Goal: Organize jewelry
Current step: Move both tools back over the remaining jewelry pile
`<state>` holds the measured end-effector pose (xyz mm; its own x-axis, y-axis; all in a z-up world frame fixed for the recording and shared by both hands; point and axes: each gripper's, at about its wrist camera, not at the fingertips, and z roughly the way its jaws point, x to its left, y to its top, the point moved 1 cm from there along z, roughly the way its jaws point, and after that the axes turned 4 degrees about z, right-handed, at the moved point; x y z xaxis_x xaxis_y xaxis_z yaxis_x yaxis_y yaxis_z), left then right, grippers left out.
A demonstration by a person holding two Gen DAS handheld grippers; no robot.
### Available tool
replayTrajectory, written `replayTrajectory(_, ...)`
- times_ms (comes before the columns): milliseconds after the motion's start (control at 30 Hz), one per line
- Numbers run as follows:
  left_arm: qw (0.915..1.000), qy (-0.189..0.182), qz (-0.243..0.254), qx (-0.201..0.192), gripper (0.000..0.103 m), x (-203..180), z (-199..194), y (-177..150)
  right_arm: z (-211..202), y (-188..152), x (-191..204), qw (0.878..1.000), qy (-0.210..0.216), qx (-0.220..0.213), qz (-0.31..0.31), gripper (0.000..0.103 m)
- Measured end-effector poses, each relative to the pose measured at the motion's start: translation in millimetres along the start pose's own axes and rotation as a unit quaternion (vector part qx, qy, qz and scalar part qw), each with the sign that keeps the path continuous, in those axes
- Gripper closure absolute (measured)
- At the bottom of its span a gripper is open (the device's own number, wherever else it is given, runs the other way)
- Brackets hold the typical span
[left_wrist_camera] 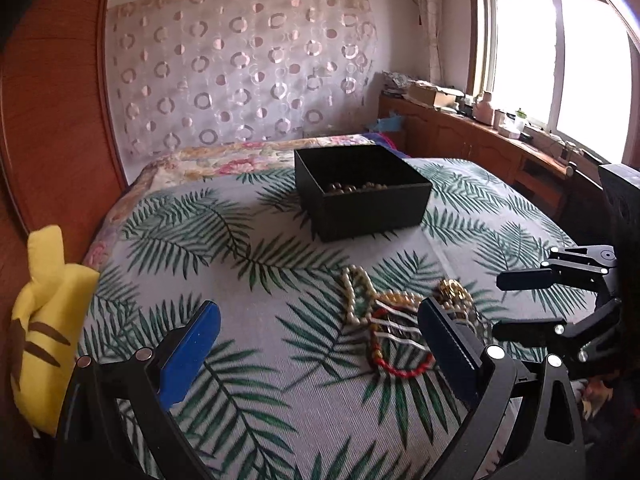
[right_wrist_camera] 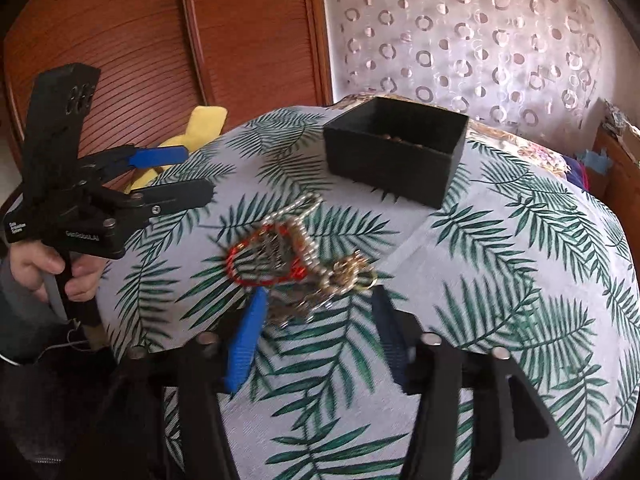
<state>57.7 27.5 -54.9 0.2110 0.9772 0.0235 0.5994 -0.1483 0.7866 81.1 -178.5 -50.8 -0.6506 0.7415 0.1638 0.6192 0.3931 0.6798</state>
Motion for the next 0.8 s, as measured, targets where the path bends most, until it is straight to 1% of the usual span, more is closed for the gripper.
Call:
replayTrajectory(267, 0.9998, -0.004, -0.009, 0.017, 0.008, 2.3, -5.2, -21.1, 16.2, -0.3, 24.0, 0.999, -0.003, 0.026, -0.044, 0.040)
replayTrajectory(467, 0.9995, -0.003, -0.019, 0.025, 0.008, 8.3, -6.6, -32.2, 28.9, 5.3, 26.1, 0.998, -0.016, 0.043, -0.053, 0.039)
replayTrajectory(667, 0.9995, -0.003, -0.021, 0.023, 0.008, 8.9, -8.0, -32.0, 38.3, 3.3, 26.4, 0.996, -0.028, 0.053, -0.062, 0.038)
replayTrajectory(700, 0.9995, -0.003, -0.020, 0.023, 0.008, 8.4, -8.7, -31.8, 38.0, 2.8, 26.6, 0.996, -0.029, 0.051, -0.063, 0.041)
replayTrajectory(800, 0.9995, -0.005, -0.019, 0.023, 0.008, 8.0, -9.0, -30.8, 36.6, 1.2, 27.8, 0.996, -0.029, 0.050, -0.068, 0.042)
